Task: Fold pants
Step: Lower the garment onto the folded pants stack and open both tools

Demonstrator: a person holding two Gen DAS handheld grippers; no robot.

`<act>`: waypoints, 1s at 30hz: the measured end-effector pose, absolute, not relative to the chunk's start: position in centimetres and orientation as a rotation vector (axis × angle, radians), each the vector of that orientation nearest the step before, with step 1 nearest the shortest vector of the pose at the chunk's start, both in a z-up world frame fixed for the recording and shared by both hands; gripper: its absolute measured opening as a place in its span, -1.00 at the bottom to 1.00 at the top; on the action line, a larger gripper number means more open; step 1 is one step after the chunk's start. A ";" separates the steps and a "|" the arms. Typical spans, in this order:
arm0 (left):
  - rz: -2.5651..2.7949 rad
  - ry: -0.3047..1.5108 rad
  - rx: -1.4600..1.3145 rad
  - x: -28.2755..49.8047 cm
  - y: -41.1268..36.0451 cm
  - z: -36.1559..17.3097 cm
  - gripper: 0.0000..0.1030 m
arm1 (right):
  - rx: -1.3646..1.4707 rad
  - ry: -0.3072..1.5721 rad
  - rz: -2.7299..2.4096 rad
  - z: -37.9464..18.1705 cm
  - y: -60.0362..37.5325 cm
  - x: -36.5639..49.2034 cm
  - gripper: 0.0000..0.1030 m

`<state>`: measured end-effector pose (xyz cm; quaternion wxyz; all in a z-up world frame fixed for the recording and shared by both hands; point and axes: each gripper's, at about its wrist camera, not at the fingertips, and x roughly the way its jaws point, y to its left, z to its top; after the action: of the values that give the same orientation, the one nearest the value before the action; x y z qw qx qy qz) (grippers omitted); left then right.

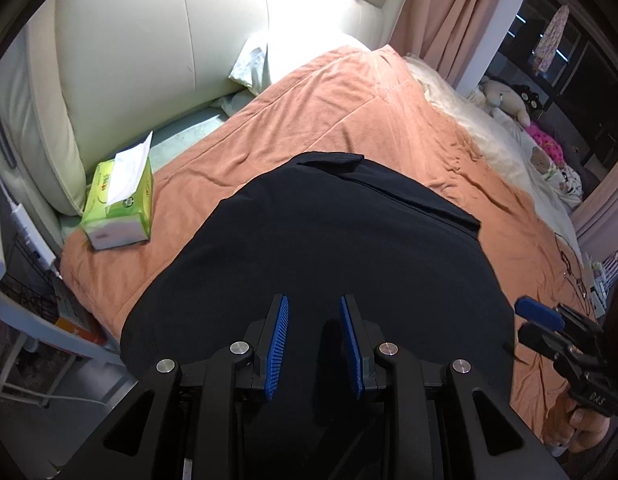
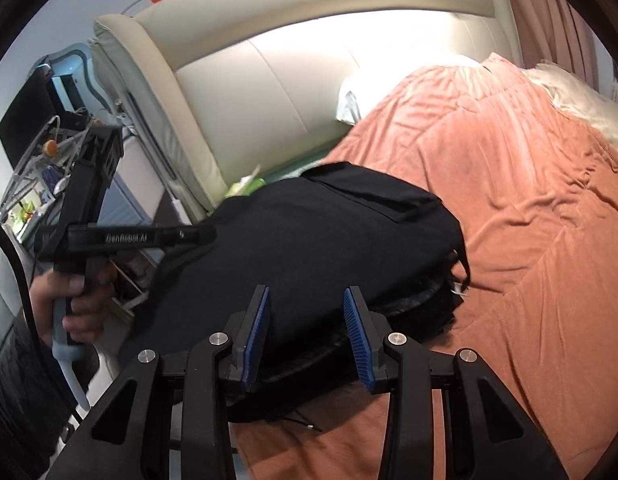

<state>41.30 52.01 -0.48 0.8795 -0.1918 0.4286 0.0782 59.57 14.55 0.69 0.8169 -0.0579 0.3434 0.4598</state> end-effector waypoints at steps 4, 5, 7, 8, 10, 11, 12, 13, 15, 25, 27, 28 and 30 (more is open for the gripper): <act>0.177 0.875 -0.392 39.6 50.9 -0.2 -0.44 | -0.129 0.711 1.001 2.0 16.0 59.0 -0.30; 0.179 0.873 -0.391 39.3 50.6 -0.3 -0.44 | -0.127 0.708 1.005 2.1 16.1 58.9 -0.30; 0.199 0.865 -0.373 38.5 50.0 -0.4 -0.44 | -0.124 0.706 1.019 2.1 16.7 58.7 -0.30; 0.208 0.862 -0.365 38.2 49.7 -0.5 -0.44 | -0.121 0.706 1.023 1.9 16.9 58.7 -0.30; 0.217 0.855 -0.360 37.7 49.3 -0.8 -0.44 | -0.116 0.706 1.021 1.6 17.4 58.9 -0.30; 0.224 0.850 -0.351 37.4 49.1 -1.0 -0.44 | -0.110 0.707 1.022 1.0 17.2 58.6 -0.30; 0.229 0.846 -0.347 37.2 49.0 -1.1 -0.44 | -0.100 0.713 1.023 0.7 17.3 58.6 -0.30; 0.231 0.843 -0.343 37.0 48.8 -1.4 -0.44 | -0.093 0.720 1.023 0.1 17.4 58.6 -0.30; 0.231 0.846 -0.341 36.8 48.6 -1.9 -0.44 | -0.094 0.736 1.017 -0.8 17.7 58.8 -0.30; 0.232 0.850 -0.357 34.9 48.0 -3.3 -0.42 | -0.127 0.776 1.006 -2.9 17.9 57.5 -0.30; 0.237 0.846 -0.353 34.3 47.7 -3.1 -0.42 | -0.149 0.773 1.000 -2.7 17.7 56.8 -0.30; 0.236 0.846 -0.353 34.1 47.6 -3.0 -0.42 | -0.155 0.771 0.999 -2.5 17.5 56.5 -0.30; 0.233 0.844 -0.350 33.6 47.2 -2.8 -0.42 | -0.149 0.769 0.999 -2.1 17.0 56.1 -0.30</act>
<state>33.61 47.19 -2.81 0.8909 -0.1685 0.4067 0.1123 56.11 17.00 -2.07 0.8053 -0.0697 0.3592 0.4665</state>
